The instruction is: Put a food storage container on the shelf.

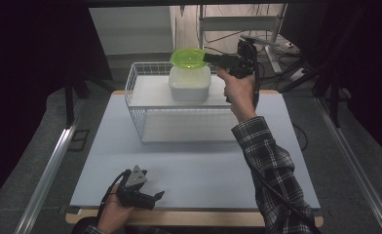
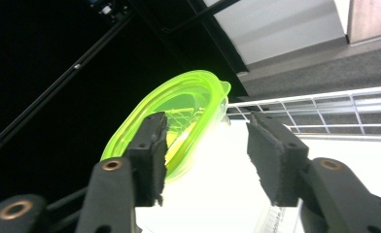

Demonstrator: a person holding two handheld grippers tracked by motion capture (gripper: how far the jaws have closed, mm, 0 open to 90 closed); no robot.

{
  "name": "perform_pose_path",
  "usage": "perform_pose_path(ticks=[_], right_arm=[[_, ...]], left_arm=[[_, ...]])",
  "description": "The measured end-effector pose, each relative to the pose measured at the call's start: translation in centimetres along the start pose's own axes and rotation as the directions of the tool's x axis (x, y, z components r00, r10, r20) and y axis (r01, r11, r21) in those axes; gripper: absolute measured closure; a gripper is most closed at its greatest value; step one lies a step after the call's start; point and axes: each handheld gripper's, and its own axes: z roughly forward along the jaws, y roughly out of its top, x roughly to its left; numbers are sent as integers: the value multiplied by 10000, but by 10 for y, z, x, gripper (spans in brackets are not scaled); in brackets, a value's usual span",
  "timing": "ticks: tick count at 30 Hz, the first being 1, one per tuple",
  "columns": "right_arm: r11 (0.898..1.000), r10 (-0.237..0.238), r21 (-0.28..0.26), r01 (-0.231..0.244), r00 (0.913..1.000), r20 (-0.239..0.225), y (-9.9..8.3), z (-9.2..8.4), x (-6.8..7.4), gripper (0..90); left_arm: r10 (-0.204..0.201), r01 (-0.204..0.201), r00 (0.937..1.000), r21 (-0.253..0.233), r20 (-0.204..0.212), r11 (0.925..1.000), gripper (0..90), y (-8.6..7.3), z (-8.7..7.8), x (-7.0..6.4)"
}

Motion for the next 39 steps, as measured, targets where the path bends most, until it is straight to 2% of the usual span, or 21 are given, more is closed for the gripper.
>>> perform_pose_path(ticks=[5, 14, 27, 30, 34, 39], right_arm=[[9979, -619, 182, 622, 9980, -122, -3, -10, -3, 403], [9941, -898, 574, 922, 9950, -428, -16, -20, -11, 350], [9827, -1645, 786, 1674, 9855, -420, -29, -29, -14, 308], [9762, -1948, 886, 1982, 9798, -456, -35, -31, -15, 289], [9601, -2526, 1155, 2546, 9670, -318, -47, -34, -19, 270], [9429, -2988, 1445, 3002, 9538, -316, -64, -39, -25, 235]], left_arm=[[-6, 6, 10000, 15, -19, 10000, 43, 0, 0, 0], [4, -4, 10000, 36, -64, 10000, 42, 0, 1, 0], [-5, 6, 10000, 31, -63, 10000, 42, 0, 1, 0], [-6, 6, 10000, 15, -72, 10000, 42, 0, 1, 0], [-10, 10, 10000, 14, -66, 10000, 42, 0, 1, 0], [-29, 29, 10000, 2, -91, 10000, 41, 0, 1, 0]])
